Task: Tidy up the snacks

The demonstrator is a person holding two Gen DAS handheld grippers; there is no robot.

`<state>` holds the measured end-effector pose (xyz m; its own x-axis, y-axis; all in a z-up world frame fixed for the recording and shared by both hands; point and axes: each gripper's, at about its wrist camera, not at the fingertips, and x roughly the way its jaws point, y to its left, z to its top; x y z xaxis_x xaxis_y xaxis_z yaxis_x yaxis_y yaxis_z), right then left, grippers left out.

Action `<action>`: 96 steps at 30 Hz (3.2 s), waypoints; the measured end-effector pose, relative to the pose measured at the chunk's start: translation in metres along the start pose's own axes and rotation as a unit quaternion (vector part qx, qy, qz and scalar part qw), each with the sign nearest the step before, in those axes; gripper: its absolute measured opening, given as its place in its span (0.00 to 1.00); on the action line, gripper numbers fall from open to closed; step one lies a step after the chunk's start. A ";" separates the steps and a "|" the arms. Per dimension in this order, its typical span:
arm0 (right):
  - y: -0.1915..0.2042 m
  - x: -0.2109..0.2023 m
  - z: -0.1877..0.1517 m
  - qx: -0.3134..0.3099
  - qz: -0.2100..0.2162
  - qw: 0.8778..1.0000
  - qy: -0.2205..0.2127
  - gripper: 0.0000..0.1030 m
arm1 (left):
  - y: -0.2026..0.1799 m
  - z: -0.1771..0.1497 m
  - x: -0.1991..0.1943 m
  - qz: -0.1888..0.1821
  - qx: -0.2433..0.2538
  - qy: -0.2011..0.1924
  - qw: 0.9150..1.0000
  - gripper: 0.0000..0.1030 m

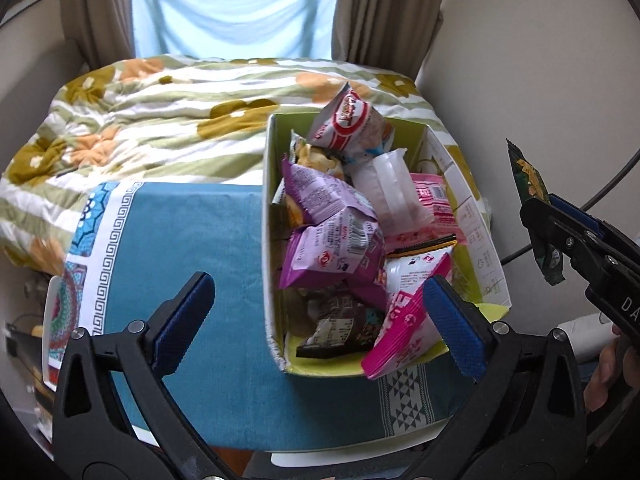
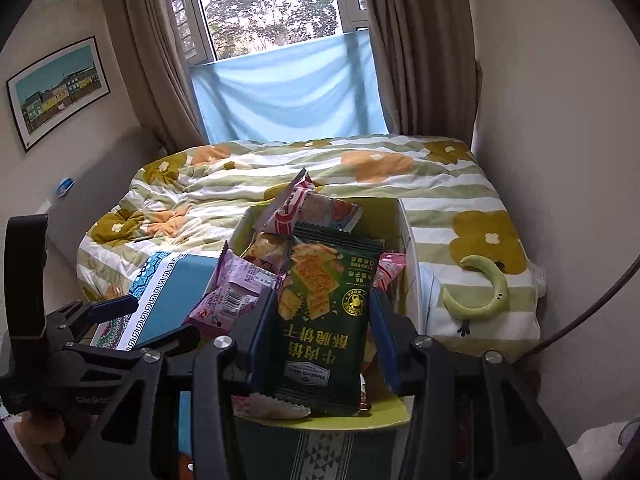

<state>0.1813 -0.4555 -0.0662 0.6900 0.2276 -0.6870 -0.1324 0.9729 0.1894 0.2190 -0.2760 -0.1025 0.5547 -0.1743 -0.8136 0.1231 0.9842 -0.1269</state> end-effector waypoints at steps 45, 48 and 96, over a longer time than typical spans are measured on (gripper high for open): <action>0.141 -0.138 -0.070 -0.010 -0.088 0.992 -0.090 0.99 | 0.110 -0.096 -0.234 0.067 0.043 -0.201 0.976 1.00; 0.152 -0.146 -0.078 -0.010 -0.097 0.990 -0.098 0.99 | 0.116 -0.104 -0.245 0.073 0.050 -0.212 0.973 1.00; 0.174 -0.149 -0.087 -0.003 -0.110 0.989 -0.095 0.99 | 0.124 -0.114 -0.247 0.059 0.050 -0.216 0.973 1.00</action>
<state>-0.0062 -0.3169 0.0077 0.8242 -0.0010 -0.5663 0.0321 0.9985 0.0450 0.0029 -0.1071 0.0182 0.8610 -0.0780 -0.5026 0.1049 0.9942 0.0254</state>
